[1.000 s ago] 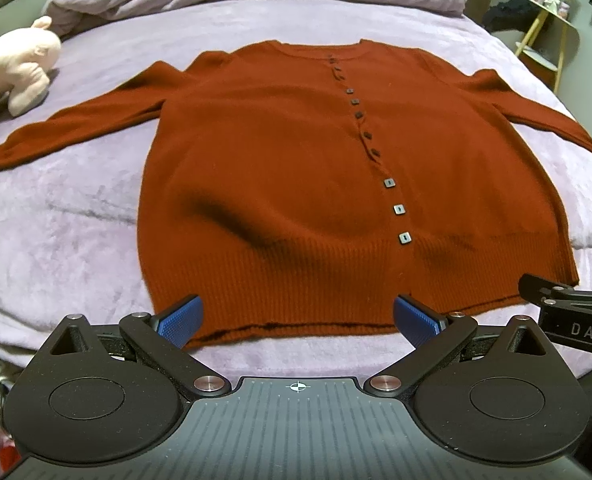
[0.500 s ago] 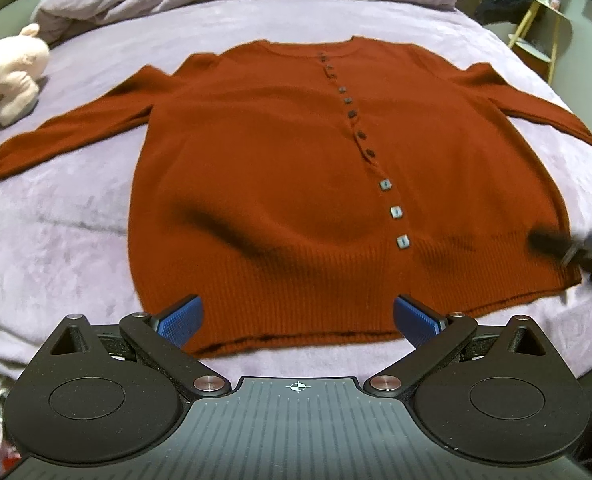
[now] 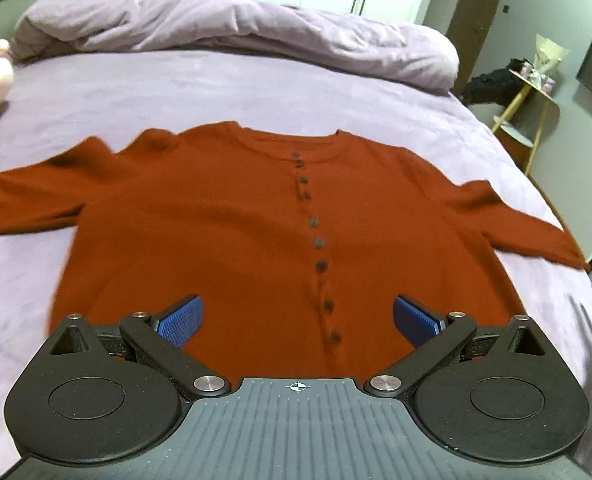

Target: Fold small clothes

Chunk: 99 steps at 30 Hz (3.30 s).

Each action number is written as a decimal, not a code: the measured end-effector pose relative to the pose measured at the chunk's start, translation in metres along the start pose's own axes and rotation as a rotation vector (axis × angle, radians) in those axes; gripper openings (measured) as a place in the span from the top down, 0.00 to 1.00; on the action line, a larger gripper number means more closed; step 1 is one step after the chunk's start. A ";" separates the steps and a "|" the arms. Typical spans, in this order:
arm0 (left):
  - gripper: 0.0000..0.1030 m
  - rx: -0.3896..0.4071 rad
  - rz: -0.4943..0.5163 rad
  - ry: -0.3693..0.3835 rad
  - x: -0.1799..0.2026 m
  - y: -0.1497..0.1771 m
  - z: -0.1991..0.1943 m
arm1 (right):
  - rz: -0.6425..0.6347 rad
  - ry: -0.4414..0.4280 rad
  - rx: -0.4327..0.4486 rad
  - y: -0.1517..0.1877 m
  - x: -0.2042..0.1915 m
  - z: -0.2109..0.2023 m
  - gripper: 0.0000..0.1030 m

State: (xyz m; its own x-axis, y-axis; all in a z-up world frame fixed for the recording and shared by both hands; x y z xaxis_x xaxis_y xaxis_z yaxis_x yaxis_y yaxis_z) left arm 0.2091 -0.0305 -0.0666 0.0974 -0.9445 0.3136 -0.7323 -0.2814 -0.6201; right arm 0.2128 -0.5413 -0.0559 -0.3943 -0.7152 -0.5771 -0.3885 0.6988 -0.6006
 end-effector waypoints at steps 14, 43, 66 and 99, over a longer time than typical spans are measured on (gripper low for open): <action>0.00 -0.120 -0.007 -0.017 0.013 -0.002 0.083 | 0.360 0.106 0.071 -0.047 0.106 0.115 0.93; 0.41 -0.291 -0.335 0.278 0.004 -0.042 0.135 | -0.558 -0.319 -0.341 0.200 -0.176 0.068 0.86; 0.92 0.074 0.102 -0.197 -0.064 -0.126 0.078 | -0.705 -0.104 -0.252 0.198 -0.164 0.073 0.88; 0.93 0.166 0.206 -0.315 -0.093 -0.140 0.129 | -1.039 0.154 0.018 0.138 -0.236 0.190 0.94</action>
State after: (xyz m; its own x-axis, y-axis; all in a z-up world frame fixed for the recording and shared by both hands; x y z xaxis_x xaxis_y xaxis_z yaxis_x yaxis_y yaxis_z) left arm 0.3892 0.0747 -0.1013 0.1803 -0.9824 -0.0484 -0.6416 -0.0802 -0.7628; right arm 0.4102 -0.2782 -0.1078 0.0242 -0.9527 0.3028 -0.5844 -0.2592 -0.7690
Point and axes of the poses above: each gripper's, at about its wrist camera, not at the fingertips, and z roughly the way its jaws point, x to its right, y to its underside, the point moved 8 cm from there along z, roughly the way its jaws point, and after that the axes turned 10 degrees about -z, right-handed, at the moved point
